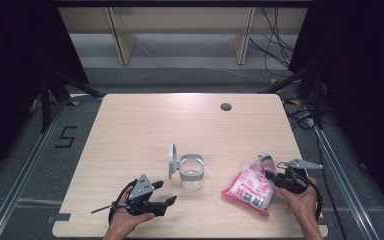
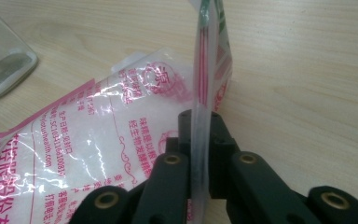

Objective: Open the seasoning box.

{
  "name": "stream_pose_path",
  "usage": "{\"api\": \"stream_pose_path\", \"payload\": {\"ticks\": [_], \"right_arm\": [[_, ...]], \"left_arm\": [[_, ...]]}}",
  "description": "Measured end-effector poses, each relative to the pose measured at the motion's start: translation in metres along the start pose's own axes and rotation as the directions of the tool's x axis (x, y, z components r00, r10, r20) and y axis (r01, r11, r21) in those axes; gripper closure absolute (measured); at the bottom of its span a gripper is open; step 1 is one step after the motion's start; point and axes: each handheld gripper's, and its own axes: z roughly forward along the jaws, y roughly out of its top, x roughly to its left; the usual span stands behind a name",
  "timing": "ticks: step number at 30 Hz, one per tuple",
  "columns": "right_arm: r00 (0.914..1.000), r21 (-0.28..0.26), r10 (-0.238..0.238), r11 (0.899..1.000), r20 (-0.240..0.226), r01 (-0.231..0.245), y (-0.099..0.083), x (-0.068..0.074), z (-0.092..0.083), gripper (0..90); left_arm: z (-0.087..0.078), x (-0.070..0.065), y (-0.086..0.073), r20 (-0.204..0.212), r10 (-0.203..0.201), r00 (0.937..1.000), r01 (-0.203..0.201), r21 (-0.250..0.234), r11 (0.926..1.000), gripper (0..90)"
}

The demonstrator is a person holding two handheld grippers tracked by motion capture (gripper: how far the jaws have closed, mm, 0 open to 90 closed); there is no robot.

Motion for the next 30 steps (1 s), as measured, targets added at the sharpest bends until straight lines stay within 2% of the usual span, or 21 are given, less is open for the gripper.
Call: {"api": "stream_pose_path", "payload": {"ticks": [2,4,5,6,7,8,9,11,12,13,14,15,16,17,19,21,22,24,26,27,30], "right_arm": [[0.9999,0.004,-0.002,1.0,-0.014,0.003,0.001,0.002,0.0,90.0],[0.9998,0.013,0.003,1.0,-0.02,-0.003,0.001,-0.002,0.0,89.6],[0.9986,0.022,0.047,0.999,-0.023,-0.046,0.0,0.0,0.0,88.4],[0.9986,0.022,0.047,0.999,-0.023,-0.046,0.0,0.0,0.0,87.0],[0.9997,0.019,0.02,1.0,-0.015,-0.02,0.001,-0.001,0.0,86.0],[0.9999,0.009,-0.009,1.0,-0.009,0.009,0.001,-0.003,0.002,84.9],[0.9991,0.024,0.035,0.999,-0.022,-0.035,0.0,0.001,0.003,84.7],[0.9998,0.038,0.007,0.999,-0.017,-0.006,0.0,0.002,0.002,87.6],[0.9999,0.037,0.006,0.999,-0.01,-0.005,0.001,0.003,0.002,89.4],[0.9996,0.01,-0.026,1.0,0.005,0.026,0.001,0.001,0.004,90.0],[0.9999,0.011,-0.013,1.0,-0.004,0.013,0.001,0.003,0.002,90.0],[0.9983,0.019,-0.057,0.998,0.008,0.057,0.002,0.002,0.001,90.0],[0.9983,0.019,-0.057,0.998,0.008,0.057,0.002,0.002,0.001,90.0],[0.9999,0.018,-0.012,1.0,0.0,0.012,0.002,0.007,0.0,90.0],[0.9985,-0.032,-0.054,0.998,-0.012,0.054,0.005,0.006,-0.003,90.0],[0.9983,-0.049,-0.052,0.998,-0.025,0.05,0.007,0.008,-0.005,90.0],[0.9977,-0.053,-0.062,0.997,-0.029,0.06,0.008,0.011,-0.007,90.0],[0.9934,-0.07,-0.106,0.992,-0.042,0.103,0.012,0.013,-0.012,90.0],[0.9957,-0.088,-0.071,0.994,-0.06,0.066,0.014,0.019,-0.017,90.0],[0.9949,-0.087,-0.072,0.994,-0.071,0.066,0.016,0.021,-0.02,90.0],[0.9889,-0.16,-0.11,0.983,-0.099,0.094,0.019,0.027,-0.026,90.0]], "left_arm": [[0.002,-0.005,-0.001,0.011,-0.058,0.9982,0.058,-0.013,0.9982,29.6],[0.002,-0.006,-0.001,0.012,-0.057,0.9983,0.057,-0.015,0.9983,29.6],[0.001,-0.002,0.0,0.009,-0.006,0.9999,0.006,-0.004,1.0,29.6],[0.002,-0.004,0.0,0.015,-0.035,0.9993,0.035,-0.018,0.9992,29.6],[0.0,-0.002,0.0,0.006,-0.01,0.9999,0.01,-0.001,0.9999,29.6],[0.0,-0.003,0.0,0.004,-0.02,0.9998,0.02,-0.004,0.9998,29.6],[0.0,-0.005,-0.001,0.007,-0.05,0.9987,0.05,-0.009,0.9987,29.6],[0.0,-0.002,0.0,0.009,-0.02,0.9998,0.02,-0.014,0.9997,29.6],[0.0,-0.002,0.0,0.008,-0.023,0.9997,0.023,-0.014,0.9996,29.6],[0.0,-0.003,0.0,0.002,-0.024,0.9997,0.024,-0.01,0.9997,29.6],[0.0,-0.003,-0.001,0.009,-0.024,0.9997,0.024,-0.011,0.9996,29.6],[0.0,-0.005,-0.001,0.005,-0.048,0.9988,0.048,-0.006,0.9988,29.6],[0.0,-0.003,0.0,0.006,-0.007,1.0,0.007,-0.001,1.0,29.6],[0.001,-0.006,-0.001,0.008,-0.041,0.9991,0.041,-0.005,0.9991,29.6],[0.003,-0.008,-0.001,0.01,-0.036,0.9993,0.036,-0.002,0.9993,29.6],[0.006,-0.013,-0.002,0.013,-0.04,0.9991,0.04,0.006,0.9992,29.6],[0.009,-0.019,-0.002,0.032,-0.049,0.9983,0.049,0.0,0.9988,29.6],[0.014,-0.03,-0.002,0.062,-0.031,0.9976,0.031,0.001,0.9995,29.6],[0.019,-0.04,0.0,0.08,-0.005,0.9968,0.003,0.024,0.9997,29.3],[0.02,-0.043,0.001,0.085,0.006,0.9964,-0.01,0.04,0.9991,29.2],[0.028,-0.054,0.006,0.078,0.024,0.9967,-0.027,0.046,0.9986,27.7]]}}
